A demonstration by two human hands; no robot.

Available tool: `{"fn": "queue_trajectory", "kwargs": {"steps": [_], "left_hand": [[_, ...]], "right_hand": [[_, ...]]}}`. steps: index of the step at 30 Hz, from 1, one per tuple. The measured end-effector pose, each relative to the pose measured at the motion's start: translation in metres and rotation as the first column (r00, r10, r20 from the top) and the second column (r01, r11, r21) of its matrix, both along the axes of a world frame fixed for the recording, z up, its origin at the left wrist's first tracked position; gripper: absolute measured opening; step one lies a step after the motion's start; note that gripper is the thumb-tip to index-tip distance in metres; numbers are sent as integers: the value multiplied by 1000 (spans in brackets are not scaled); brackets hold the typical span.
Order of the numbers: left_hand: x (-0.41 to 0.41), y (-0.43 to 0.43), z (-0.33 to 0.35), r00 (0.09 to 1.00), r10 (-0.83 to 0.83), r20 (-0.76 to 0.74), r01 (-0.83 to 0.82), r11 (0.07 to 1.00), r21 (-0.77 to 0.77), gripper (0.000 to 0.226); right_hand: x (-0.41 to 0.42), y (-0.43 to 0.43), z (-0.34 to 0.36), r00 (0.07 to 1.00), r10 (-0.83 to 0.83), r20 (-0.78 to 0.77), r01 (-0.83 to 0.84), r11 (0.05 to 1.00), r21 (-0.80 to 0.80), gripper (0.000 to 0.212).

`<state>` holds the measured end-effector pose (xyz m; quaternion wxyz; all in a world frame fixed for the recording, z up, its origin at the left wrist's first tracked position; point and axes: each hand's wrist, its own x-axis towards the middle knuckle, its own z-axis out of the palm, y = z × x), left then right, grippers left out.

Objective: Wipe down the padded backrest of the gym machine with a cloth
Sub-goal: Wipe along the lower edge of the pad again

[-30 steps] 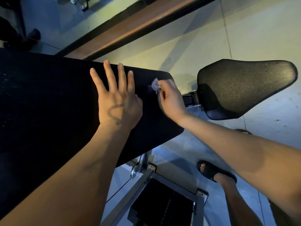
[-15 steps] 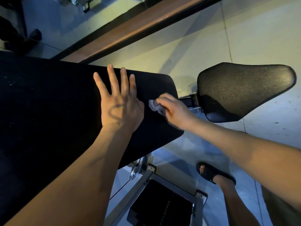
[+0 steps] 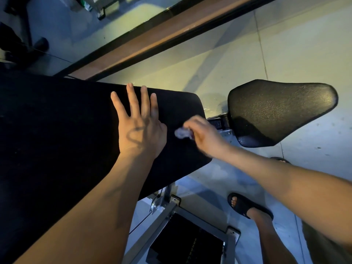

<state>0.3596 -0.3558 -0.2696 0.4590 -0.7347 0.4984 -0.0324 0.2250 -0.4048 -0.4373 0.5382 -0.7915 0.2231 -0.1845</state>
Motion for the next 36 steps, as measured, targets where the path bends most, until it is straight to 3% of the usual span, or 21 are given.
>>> {"fn": "queue_trajectory", "kwargs": {"steps": [3, 6, 8, 12, 15, 17, 19, 24, 27, 33, 36], "left_hand": [[0, 1, -1, 1000, 9, 0, -9, 1000, 8, 74], [1, 1, -1, 1000, 7, -5, -7, 1000, -6, 74], [1, 1, -3, 1000, 2, -5, -2, 1000, -1, 74], [2, 2, -2, 1000, -20, 4, 20, 1000, -10, 76], [2, 3, -1, 1000, -19, -3, 18, 1000, -14, 77], [3, 5, -1, 1000, -24, 5, 24, 1000, -15, 77], [3, 6, -1, 999, -32, 16, 32, 999, -8, 77], [3, 5, -1, 999, -34, 22, 34, 999, 13, 76], [2, 7, -3, 999, -45, 29, 45, 999, -1, 76], [5, 5, -6, 999, -38, 20, 38, 999, -17, 75], [3, 3, -10, 999, -45, 18, 45, 999, -14, 76]], "right_hand": [[42, -27, 2, 949, -305, -80, 312, 943, 115, 26], [52, 2, 8, 944, -316, -94, 325, 940, 102, 33], [26, 26, 8, 972, -229, -48, 233, 969, 78, 33], [-31, 37, 23, 992, 50, -116, -13, 953, 303, 30], [-16, 26, 16, 967, -91, -236, 187, 884, 428, 23], [3, 20, 5, 880, -211, -426, 385, 842, 378, 26], [12, 22, 3, 804, -248, -540, 448, 851, 276, 28], [7, 39, 18, 922, -233, -309, 346, 854, 388, 16], [-5, 42, 16, 952, -109, -284, 220, 893, 393, 32], [12, 16, 7, 952, -115, -285, 183, 957, 225, 14], [30, -11, 14, 952, -225, -209, 265, 946, 188, 16]]}}
